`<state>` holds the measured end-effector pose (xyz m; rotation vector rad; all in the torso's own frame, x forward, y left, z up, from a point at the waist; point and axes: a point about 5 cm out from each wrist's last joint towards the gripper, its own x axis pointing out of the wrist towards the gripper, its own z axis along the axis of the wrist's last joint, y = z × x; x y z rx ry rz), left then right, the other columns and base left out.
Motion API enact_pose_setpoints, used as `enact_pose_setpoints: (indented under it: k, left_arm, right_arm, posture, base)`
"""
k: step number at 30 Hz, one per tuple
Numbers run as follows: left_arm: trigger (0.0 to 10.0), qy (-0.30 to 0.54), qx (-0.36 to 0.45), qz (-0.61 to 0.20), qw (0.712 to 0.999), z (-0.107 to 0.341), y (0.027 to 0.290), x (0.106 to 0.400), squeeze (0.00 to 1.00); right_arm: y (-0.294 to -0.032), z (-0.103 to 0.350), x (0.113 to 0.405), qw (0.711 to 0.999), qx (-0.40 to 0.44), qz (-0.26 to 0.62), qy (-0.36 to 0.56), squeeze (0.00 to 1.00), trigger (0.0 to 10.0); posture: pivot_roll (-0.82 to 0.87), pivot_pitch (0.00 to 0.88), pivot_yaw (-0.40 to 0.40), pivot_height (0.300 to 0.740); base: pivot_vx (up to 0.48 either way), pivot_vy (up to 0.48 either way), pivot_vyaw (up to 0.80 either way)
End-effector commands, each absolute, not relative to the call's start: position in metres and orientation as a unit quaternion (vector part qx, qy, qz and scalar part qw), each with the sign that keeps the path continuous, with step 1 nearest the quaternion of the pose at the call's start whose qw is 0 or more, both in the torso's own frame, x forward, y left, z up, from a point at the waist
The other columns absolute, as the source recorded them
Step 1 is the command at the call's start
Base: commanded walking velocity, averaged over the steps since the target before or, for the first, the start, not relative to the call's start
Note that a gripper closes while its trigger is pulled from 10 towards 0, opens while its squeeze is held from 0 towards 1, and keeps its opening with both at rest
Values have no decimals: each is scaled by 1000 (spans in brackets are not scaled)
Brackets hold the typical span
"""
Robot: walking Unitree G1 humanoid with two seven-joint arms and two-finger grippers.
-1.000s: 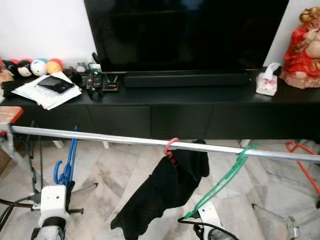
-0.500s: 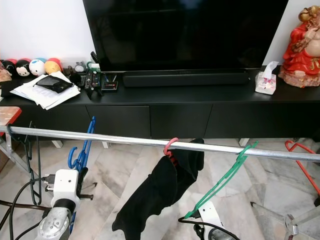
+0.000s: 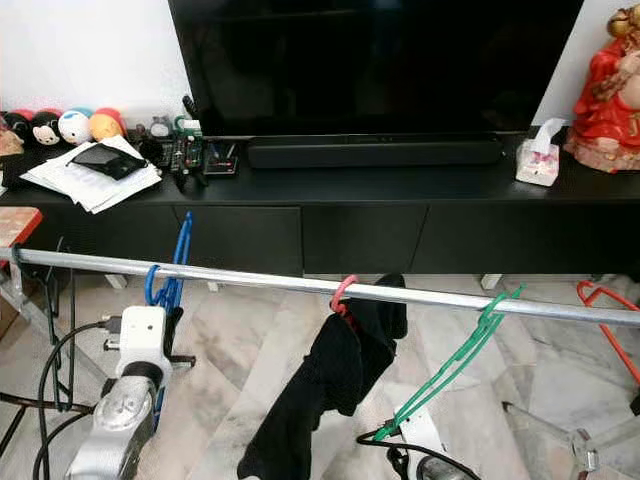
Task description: Hang hanger
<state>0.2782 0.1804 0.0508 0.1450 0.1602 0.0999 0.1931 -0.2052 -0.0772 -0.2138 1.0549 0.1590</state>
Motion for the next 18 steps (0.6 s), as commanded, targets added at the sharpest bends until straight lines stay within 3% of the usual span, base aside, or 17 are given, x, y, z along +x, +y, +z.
enact_pose_setpoints:
  k: [1,11,15,18]
  left_arm:
    - [10000,80,82,56,992,53,180,286,0]
    - [10000,109,73,84,988,53,183,304,0]
    - [10000,112,73,86,987,53,183,305,0]
    - [10000,163,84,85,979,35,188,294,0]
  right_arm:
    - [-205,-77,194,855,-102,78,503,0,10000]
    - [-205,-77,195,856,-99,76,502,0,10000]
    - [-205,-77,195,856,-98,76,502,0,10000]
    - [-205,-77,194,856,-98,77,502,0,10000]
  posture:
    - [-124,0,-5,740]
    - [-127,0,-9,740]
    - [-127,0,-9,740]
    - [-124,0,-11,740]
  base:
    - [0,0,0]
    - [0,0,0]
    - [0,0,0]
    - [0,0,0]
